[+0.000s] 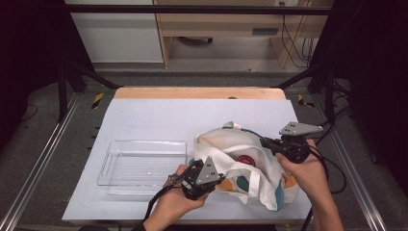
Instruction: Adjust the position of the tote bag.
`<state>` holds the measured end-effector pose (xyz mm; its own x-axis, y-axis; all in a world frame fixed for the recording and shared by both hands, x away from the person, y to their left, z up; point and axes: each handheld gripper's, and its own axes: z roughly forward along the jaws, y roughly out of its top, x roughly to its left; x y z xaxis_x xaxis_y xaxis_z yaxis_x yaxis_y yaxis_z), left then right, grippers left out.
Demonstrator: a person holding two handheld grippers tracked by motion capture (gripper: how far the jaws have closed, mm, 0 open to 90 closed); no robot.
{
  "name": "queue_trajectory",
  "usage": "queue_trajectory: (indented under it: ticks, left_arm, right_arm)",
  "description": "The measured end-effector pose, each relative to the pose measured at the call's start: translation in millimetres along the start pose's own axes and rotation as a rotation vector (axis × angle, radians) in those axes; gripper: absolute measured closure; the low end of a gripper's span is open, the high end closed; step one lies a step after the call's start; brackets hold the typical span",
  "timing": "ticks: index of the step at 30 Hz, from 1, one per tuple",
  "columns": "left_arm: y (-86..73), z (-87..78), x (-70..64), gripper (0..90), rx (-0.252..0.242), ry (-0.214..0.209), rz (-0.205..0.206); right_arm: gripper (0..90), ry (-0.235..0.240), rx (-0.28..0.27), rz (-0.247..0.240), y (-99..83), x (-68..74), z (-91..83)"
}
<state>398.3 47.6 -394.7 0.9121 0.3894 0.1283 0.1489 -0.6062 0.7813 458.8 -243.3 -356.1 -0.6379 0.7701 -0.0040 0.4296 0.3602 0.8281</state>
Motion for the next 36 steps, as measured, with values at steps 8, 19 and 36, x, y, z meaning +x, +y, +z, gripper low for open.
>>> queue_trajectory:
  ticks: [8, 19, 36]
  left_arm:
    - [-9.2, -0.8, -0.3, 88.8, -0.006, 0.005, 0.001]
    - [-18.8, -2.3, -8.3, 88.6, -0.024, 0.020, -0.015]
    - [-31.4, 0.5, -19.3, 88.6, 0.000, 0.027, -0.003]
  right_arm:
    - [77.7, 0.031, -0.019, -0.003, -1.8, 0.9, -0.2]
    - [56.3, 0.030, -0.006, -0.031, -6.4, 6.1, 1.1]
    - [78.8, -0.024, 0.092, -0.075, -15.8, 7.2, 15.8]
